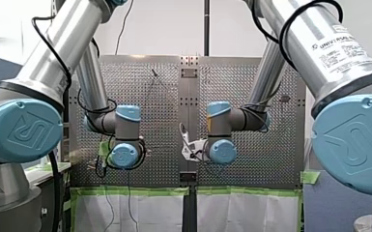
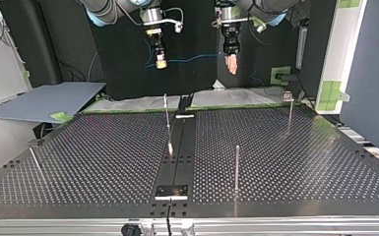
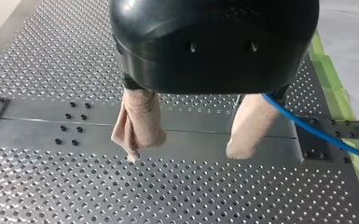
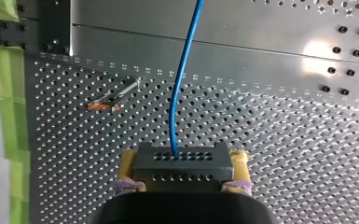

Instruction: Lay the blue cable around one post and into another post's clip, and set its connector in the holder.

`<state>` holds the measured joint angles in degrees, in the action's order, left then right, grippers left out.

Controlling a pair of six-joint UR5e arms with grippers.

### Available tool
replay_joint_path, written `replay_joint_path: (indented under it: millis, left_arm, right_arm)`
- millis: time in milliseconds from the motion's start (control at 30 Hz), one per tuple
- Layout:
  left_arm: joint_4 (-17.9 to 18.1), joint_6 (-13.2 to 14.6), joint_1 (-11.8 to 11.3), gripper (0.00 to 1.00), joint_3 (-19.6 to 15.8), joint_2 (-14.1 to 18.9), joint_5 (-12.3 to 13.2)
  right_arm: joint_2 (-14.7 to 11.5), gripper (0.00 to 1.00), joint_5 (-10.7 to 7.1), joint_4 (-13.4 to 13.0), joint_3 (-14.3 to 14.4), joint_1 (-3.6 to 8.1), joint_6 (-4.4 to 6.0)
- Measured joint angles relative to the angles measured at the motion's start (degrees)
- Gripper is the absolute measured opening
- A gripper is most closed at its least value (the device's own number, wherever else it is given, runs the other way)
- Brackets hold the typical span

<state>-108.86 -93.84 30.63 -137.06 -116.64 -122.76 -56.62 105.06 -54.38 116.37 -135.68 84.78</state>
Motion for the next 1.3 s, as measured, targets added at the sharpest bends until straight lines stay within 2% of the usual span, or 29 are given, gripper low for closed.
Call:
replay_joint_path:
  millis: [133,267,500,633,767,1067,1300]
  left_arm:
    - [1.7,-1.7,-1.7,1.0,-1.7,-1.2,1.7]
    - [2.1,-3.8,-3.8,1.0,-3.8,-0.2,3.8]
    - [0.0,-7.4,-7.3,1.0,-7.5,3.2,7.2]
    - [-1.9,-9.4,-8.0,1.0,-9.5,5.2,7.1]
    - [-3.7,-9.6,-7.9,1.0,-10.5,7.1,7.8]
    - [-8.3,-5.8,-7.0,1.0,-7.0,11.7,11.7]
    - [-11.8,-6.6,-7.2,1.0,-3.5,15.2,11.5]
  right_arm:
    - [0.7,0.02,1.3,1.3,0.2,-1.13,1.31]
    - [-0.4,0.02,2.1,3.1,0.2,-1.75,3.09]
    - [-3.6,0.02,-0.12,5.4,-0.6,-1.98,6.42]
    - [-5.8,0.02,-0.65,7.4,-2.4,-1.69,8.08]
    - [-8.0,0.02,-0.84,9.7,-4.4,-1.54,8.52]
    - [-12.7,0.02,-1.34,14.3,-5.3,-1.39,8.55]
    - [-15.8,0.02,-1.29,16.4,-6.3,-1.15,8.5]
